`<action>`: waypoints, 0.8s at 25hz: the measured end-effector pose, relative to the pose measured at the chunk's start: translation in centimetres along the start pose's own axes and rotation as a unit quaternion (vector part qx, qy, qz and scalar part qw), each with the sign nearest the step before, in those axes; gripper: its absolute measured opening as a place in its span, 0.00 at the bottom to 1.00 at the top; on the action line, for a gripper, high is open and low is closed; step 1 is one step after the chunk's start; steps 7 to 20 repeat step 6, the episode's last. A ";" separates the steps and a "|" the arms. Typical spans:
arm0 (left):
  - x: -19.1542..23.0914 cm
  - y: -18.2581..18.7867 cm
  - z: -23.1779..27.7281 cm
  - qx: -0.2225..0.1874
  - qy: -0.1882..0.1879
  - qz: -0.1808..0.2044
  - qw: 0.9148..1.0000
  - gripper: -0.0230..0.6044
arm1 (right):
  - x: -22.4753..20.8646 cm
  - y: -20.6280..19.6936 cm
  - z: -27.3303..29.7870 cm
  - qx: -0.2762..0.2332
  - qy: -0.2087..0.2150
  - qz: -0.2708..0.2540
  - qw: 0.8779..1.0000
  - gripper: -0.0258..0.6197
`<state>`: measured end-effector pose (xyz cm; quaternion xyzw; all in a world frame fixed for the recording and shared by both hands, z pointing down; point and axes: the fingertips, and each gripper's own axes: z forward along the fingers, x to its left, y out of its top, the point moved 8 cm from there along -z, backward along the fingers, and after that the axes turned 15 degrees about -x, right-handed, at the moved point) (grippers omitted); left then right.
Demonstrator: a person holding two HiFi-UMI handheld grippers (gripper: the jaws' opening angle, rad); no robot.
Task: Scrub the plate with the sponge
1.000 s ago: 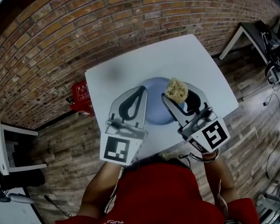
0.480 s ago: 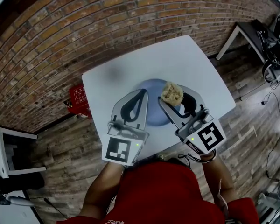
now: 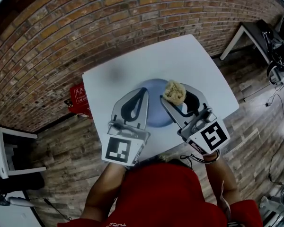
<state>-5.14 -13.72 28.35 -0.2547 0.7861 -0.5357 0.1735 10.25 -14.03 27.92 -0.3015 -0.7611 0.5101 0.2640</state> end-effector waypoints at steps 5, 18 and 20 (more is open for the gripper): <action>-0.4 0.0 0.3 -0.006 0.003 -0.002 1.000 0.06 | -0.3 -0.1 -0.2 0.001 0.002 0.000 1.000 0.32; -0.5 0.0 0.4 -0.008 0.004 -0.003 1.000 0.06 | -0.4 -0.1 -0.2 0.002 0.002 0.001 1.000 0.32; -0.5 0.0 0.4 -0.008 0.004 -0.003 1.000 0.06 | -0.4 -0.1 -0.2 0.002 0.002 0.001 1.000 0.32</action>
